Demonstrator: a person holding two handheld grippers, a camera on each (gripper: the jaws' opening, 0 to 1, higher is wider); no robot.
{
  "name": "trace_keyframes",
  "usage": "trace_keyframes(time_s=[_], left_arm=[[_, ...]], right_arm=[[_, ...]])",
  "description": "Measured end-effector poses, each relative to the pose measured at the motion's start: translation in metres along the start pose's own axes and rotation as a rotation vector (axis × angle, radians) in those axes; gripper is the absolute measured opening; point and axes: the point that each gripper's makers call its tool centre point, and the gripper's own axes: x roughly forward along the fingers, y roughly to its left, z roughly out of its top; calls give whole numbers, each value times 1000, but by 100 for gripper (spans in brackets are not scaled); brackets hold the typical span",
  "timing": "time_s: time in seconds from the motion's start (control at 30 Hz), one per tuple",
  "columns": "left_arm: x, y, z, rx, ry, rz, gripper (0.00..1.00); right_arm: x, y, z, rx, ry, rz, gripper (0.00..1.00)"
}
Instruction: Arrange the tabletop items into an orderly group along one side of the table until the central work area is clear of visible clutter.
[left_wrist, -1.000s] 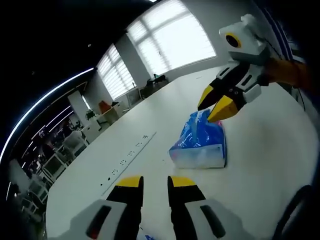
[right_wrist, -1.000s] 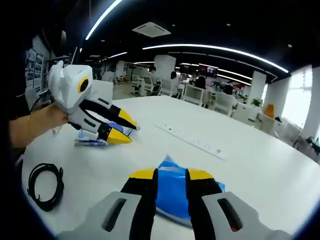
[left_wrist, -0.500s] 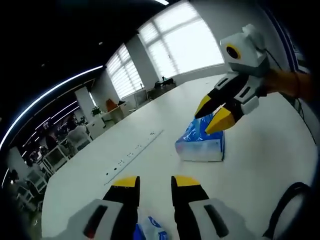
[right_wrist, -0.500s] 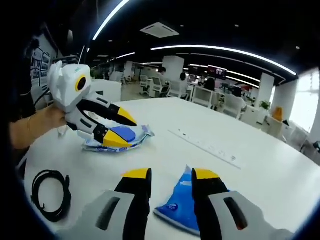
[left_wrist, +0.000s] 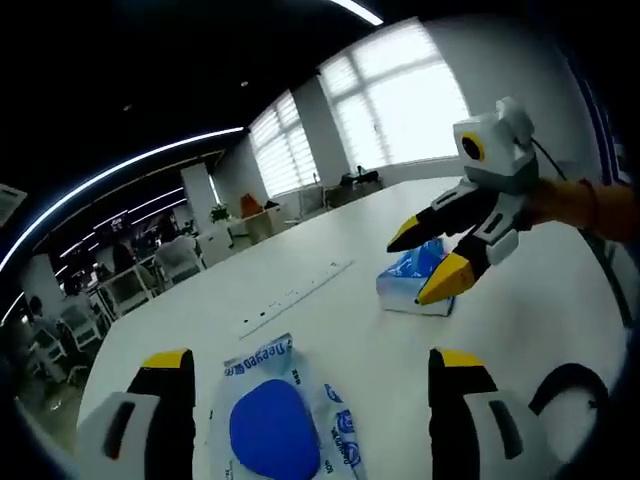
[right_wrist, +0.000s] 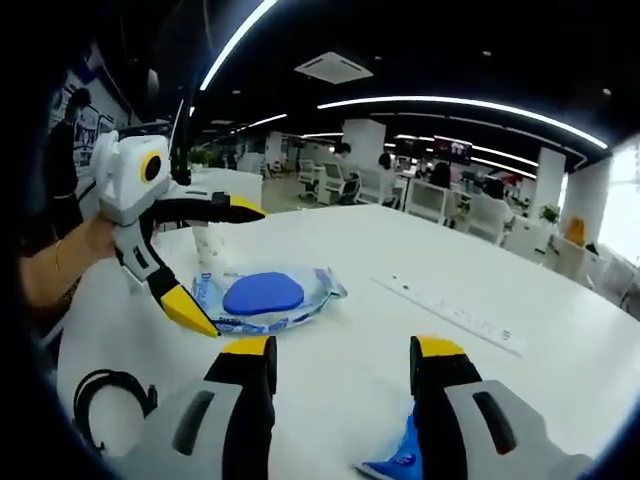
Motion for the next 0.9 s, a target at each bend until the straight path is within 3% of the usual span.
trace_keyframes(time_s=[0.37, 0.6, 0.9], left_arm=[[-18, 12, -15, -11, 23, 32, 99], [-36, 15, -30, -17, 44, 52, 99], [-54, 26, -54, -53, 71, 76, 99]], right_arm=[[14, 11, 6, 11, 0, 29, 52], [30, 19, 13, 86, -49, 56, 73], [51, 27, 14, 169, -39, 78, 71]])
